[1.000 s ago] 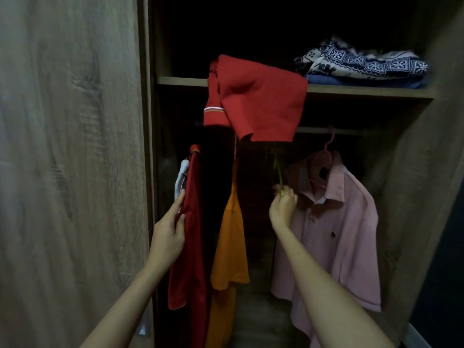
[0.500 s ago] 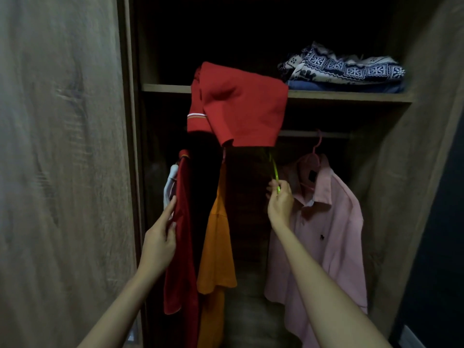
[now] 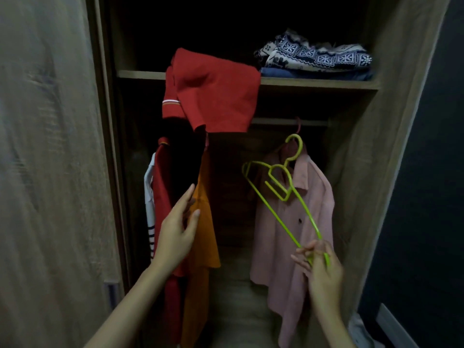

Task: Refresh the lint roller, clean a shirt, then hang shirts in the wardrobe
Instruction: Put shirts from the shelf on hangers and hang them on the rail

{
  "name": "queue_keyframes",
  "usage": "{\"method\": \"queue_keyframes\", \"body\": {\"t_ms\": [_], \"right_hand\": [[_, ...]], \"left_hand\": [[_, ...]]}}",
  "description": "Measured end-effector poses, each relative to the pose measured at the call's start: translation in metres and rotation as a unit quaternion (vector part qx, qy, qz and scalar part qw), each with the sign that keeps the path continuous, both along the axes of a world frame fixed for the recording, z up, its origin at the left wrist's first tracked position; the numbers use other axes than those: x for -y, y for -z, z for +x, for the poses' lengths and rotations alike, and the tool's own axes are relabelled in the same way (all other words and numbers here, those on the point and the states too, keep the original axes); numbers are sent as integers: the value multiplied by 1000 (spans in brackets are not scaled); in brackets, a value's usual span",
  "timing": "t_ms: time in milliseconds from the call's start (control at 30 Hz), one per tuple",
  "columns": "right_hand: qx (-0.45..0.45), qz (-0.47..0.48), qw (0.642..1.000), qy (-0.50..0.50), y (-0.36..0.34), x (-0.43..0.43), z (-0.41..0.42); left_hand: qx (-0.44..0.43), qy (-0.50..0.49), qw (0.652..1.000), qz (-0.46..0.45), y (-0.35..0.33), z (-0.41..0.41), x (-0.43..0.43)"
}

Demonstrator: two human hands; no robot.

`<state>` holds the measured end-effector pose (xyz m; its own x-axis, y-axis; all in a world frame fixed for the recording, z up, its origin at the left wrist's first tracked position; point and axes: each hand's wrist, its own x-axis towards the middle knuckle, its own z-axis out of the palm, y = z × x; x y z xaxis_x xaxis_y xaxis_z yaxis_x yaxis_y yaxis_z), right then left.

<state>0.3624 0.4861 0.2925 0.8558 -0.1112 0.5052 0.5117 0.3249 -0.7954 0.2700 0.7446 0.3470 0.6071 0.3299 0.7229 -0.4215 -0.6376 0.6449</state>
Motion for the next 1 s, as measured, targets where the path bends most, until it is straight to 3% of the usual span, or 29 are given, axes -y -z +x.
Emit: {"method": "queue_keyframes", "body": {"t_ms": [200, 333, 467, 600, 767, 1000], "right_hand": [[-16, 63, 998, -20, -19, 57, -34], [4, 36, 999, -26, -24, 76, -44], [-15, 58, 994, -93, -32, 95, -52], [-13, 73, 987, -140, -37, 114, -47], [1, -55, 981, -184, -45, 135, -30], [20, -300, 936, -185, -91, 125, -25]], "left_hand": [[70, -4, 997, 34, -52, 12, 42], [17, 18, 984, 177, -83, 36, 59], [-55, -9, 956, 289, -105, 62, 64], [2, 11, 945, 326, -121, 56, 67], [0, 77, 958, 278, -126, 45, 55], [-2, 30, 957, 287, -133, 34, 37]]}}
